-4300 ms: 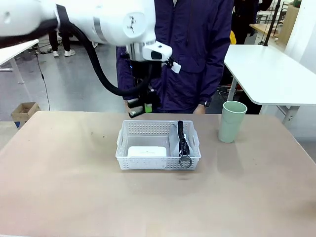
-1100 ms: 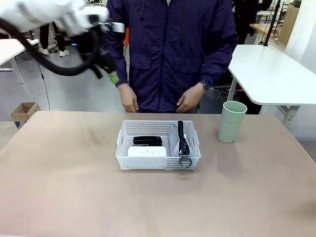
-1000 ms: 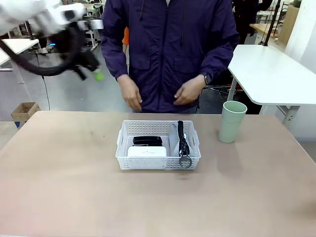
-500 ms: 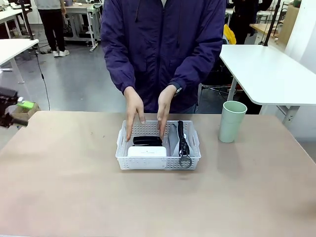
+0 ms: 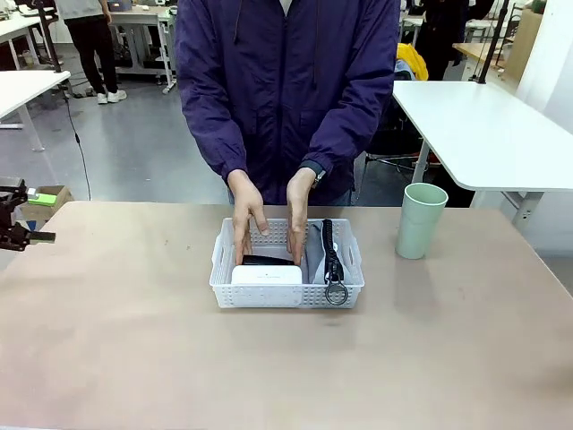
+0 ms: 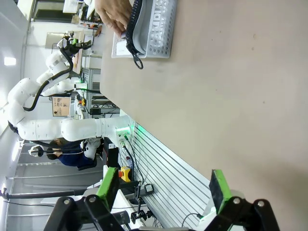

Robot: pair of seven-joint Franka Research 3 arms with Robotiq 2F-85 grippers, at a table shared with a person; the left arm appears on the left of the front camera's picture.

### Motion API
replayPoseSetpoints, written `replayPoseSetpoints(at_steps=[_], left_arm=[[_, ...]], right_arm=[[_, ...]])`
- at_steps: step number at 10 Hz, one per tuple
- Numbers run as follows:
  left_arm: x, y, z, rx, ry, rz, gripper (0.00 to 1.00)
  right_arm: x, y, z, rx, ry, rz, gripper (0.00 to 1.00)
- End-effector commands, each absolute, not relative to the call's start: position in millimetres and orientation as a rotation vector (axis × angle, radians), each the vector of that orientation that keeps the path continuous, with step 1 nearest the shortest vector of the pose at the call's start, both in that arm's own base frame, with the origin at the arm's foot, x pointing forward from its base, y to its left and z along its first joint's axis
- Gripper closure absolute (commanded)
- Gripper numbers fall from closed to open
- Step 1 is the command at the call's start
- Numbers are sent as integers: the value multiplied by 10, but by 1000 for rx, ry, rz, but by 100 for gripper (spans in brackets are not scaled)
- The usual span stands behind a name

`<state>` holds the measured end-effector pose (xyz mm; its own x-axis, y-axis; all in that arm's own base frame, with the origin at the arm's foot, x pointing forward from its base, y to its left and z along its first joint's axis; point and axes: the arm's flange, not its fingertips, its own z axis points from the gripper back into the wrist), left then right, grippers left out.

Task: Efficiently arrange items inside the basket to fit them all.
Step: Pick up the Stapler and place it inside the Organizing basket, then pick up the Reusable plastic cup and place it inside the Organizing basket.

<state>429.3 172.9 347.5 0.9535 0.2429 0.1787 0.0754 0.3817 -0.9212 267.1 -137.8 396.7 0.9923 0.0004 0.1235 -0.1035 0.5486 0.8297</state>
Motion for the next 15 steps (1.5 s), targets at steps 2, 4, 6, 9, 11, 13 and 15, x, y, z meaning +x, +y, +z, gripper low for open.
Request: replayPoseSetpoints(at_steps=[2,4,6,9,11,13,15], left_arm=[[4187,1769,3533,-1156,-334,121,0],[4187,1769,3533,-1156,-334,121,0],[4187,1769,3533,-1156,-334,121,0],[4187,1769,3533,-1156,-334,121,0],[4187,1769,3533,-1156,-334,121,0],[4187,1769,3533,-1156,-334,121,0],[4187,1769,3533,-1156,-334,121,0]], right_arm=[[2649,-1393,3995,988,-112,66,0],[2649,-1393,3995,988,-112,66,0],[2649,-1393,3995,988,-112,66,0],[2649,-1393,3995,988,-112,66,0],[2649,-1393,3995,988,-112,66,0],[2781,-1336,3990,936,-98,97,0],[3288,-1175,4006,509,-320,428,0]])
